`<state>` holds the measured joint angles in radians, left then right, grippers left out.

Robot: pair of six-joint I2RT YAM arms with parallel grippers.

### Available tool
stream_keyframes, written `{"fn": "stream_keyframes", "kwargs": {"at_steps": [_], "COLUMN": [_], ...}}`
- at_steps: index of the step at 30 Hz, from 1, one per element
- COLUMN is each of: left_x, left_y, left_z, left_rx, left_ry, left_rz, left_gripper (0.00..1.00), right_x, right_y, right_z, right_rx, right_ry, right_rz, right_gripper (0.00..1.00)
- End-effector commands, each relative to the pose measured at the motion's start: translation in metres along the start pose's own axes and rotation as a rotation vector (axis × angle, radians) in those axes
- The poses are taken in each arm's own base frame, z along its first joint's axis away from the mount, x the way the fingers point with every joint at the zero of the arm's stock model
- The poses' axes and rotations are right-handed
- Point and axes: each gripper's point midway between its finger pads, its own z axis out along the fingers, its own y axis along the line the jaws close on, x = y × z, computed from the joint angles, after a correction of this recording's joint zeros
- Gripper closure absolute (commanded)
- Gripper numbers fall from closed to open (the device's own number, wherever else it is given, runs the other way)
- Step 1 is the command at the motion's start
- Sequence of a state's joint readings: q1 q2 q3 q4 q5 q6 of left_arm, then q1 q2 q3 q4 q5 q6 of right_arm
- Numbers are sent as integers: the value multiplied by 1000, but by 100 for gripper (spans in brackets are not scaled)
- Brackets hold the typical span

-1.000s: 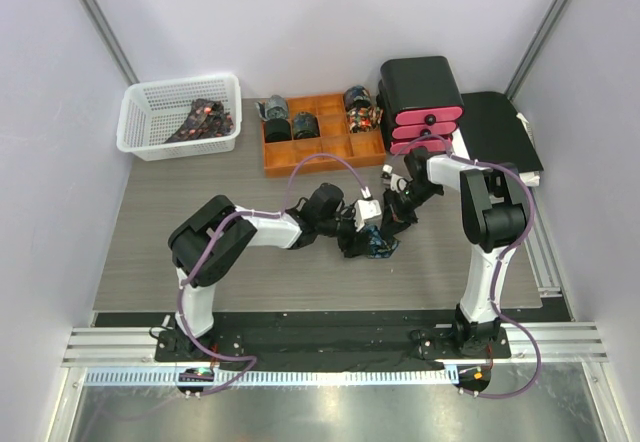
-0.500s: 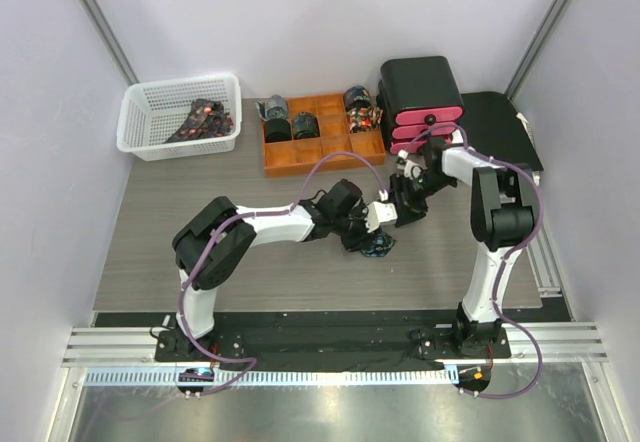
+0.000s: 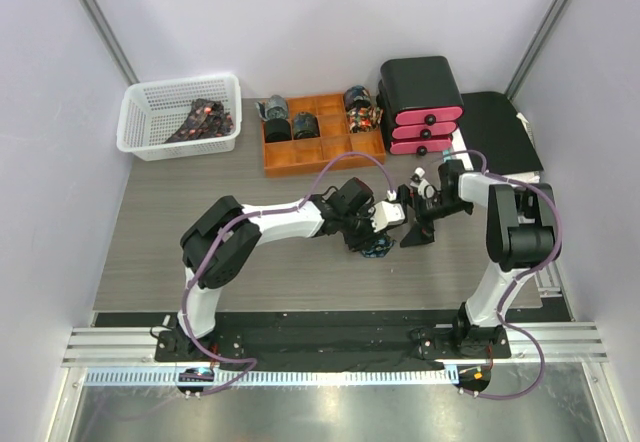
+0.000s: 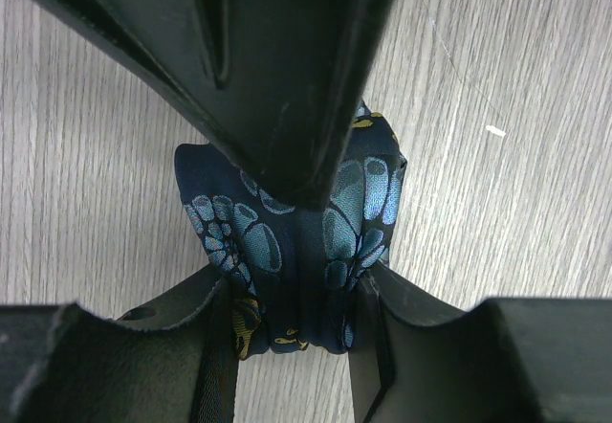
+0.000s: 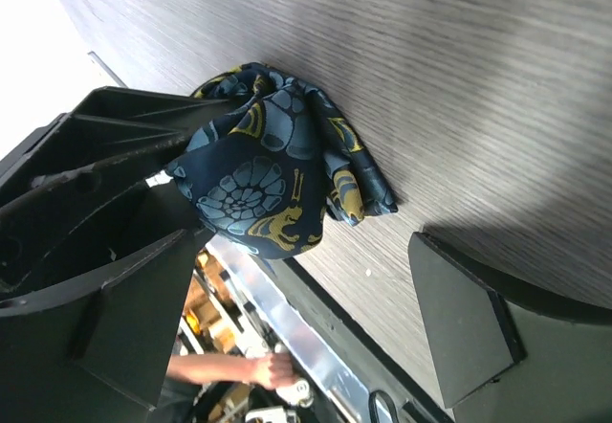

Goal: Roll the ties
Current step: Pick up the tie at the center of the board.

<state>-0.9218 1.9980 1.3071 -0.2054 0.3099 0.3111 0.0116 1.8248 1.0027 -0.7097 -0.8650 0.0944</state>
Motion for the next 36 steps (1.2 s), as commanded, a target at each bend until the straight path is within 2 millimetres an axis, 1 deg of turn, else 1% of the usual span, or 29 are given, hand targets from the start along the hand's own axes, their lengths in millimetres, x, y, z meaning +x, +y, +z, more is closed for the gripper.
{"fn": "stream_keyframes", "kwargs": {"at_steps": [1,3,4,6,8,11,12,14,15,17,18,22,23,25,26,27,28,29,30,31,33,34,35,36], "left_x": [85,85,86,84,84,85,85,86,86,86,87,90,91,92,92,93,90,88,90,82,77,69,52,47], "left_y": [-19,-20,-20,-19,-19,-19,-18,-19,-19,-19,-19,-20,-21,-20,-20,-19,-18,-16,-17,-16,-15,-19,-14,-13], "left_z": [10,11,12,13,13,13,13,13,13,14,14,16,17,16,16,17,15,15,13,8,0,-5,-19,-27], "left_rx": [41,45,48,46,46,45,45,45,46,45,46,49,49,47,45,38,32,25,23,21,26,57,47,48], "left_ry": [273,272,275,270,270,275,274,275,276,275,278,280,281,283,282,282,275,262,261,233,196,167,114,92], "left_rz": [-97,-99,-102,-99,-100,-99,-99,-95,-94,-95,-99,-106,-108,-114,-114,-113,-115,-117,-124,-131,-148,-164,-168,-178], "left_gripper": [94,94,94,94,94,94,94,94,94,94,94,94,95,94,94,92,86,80,73,61,52,44,37,34], "right_x": [-14,-11,-10,-8,-6,-6,-6,-6,-7,-9,-11,-13,-13,-14,-14,-15,-16,-19,-19,-22,-25,-26,-29,-30], "right_y": [-10,-11,-17,-20,-27,-31,-31,-30,-28,-24,-19,-10,-9,-4,-3,-1,2,4,6,9,15,17,21,22], "right_z": [8,17,21,30,38,44,45,44,42,38,35,26,25,21,20,18,16,15,14,12,8,7,3,1], "right_rx": [40,51,73,93,105,118,120,122,123,118,116,118,117,116,115,113,114,112,109,108,103,101,104,103], "right_ry": [-102,-91,-81,-62,-38,-20,-17,-23,-33,-47,-62,-100,-103,-120,-126,-133,-143,-154,-158,-172,-188,-194,-210,-219], "right_rz": [-38,-61,-56,-72,-59,-67,-66,-78,-87,-100,-116,-141,-147,-161,-164,-168,-175,-180,-178,-183,-187,-186,-195,-196], "right_gripper": [1,6,8,13,15,24,29,35,40,47,53,62,69,76,85,91,99,99,99,99,99,99,99,99]}}
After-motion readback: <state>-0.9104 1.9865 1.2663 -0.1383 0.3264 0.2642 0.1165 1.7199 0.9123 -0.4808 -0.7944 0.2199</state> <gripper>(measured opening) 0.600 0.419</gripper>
